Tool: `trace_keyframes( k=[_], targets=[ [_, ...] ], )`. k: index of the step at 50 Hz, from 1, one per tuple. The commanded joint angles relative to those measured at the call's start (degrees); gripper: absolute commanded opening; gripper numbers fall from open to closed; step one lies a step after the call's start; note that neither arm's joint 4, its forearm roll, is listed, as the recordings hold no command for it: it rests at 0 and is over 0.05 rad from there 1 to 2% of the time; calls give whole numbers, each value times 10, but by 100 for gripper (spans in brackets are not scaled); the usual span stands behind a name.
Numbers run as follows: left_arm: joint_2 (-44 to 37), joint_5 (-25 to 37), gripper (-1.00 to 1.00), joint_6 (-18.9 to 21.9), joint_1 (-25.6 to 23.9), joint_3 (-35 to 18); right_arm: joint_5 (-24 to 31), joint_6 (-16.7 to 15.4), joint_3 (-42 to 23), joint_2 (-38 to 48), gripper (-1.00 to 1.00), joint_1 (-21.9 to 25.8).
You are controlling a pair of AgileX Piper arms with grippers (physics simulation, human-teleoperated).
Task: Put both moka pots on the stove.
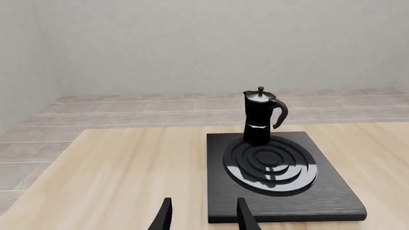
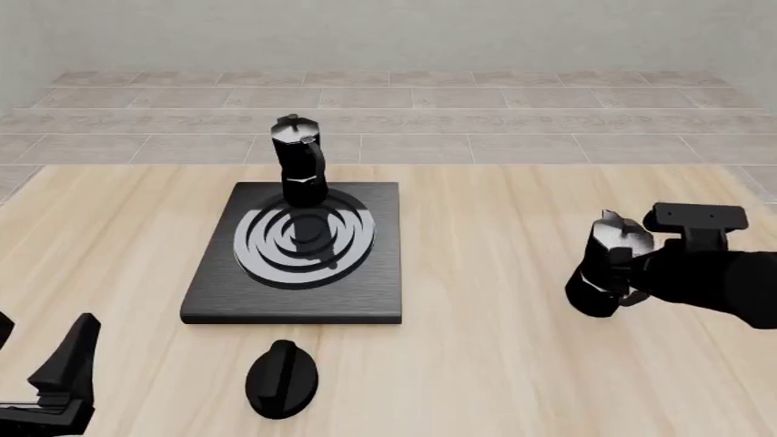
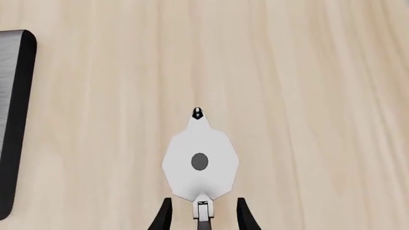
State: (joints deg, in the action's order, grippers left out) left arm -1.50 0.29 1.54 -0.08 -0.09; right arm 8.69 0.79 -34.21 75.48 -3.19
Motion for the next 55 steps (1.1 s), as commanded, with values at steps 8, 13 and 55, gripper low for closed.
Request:
trace_keyframes(
  k=[8,13,55],
  targets=[
    [2,2,100,1,2,-1,-25,3,19,10,100,12],
    [5,4,100,0,2,0,-29,-43,27,-23,-100,16],
    [8,6,100,-1,3,-1,12,-95,-46,-115,-100,124]
  ],
)
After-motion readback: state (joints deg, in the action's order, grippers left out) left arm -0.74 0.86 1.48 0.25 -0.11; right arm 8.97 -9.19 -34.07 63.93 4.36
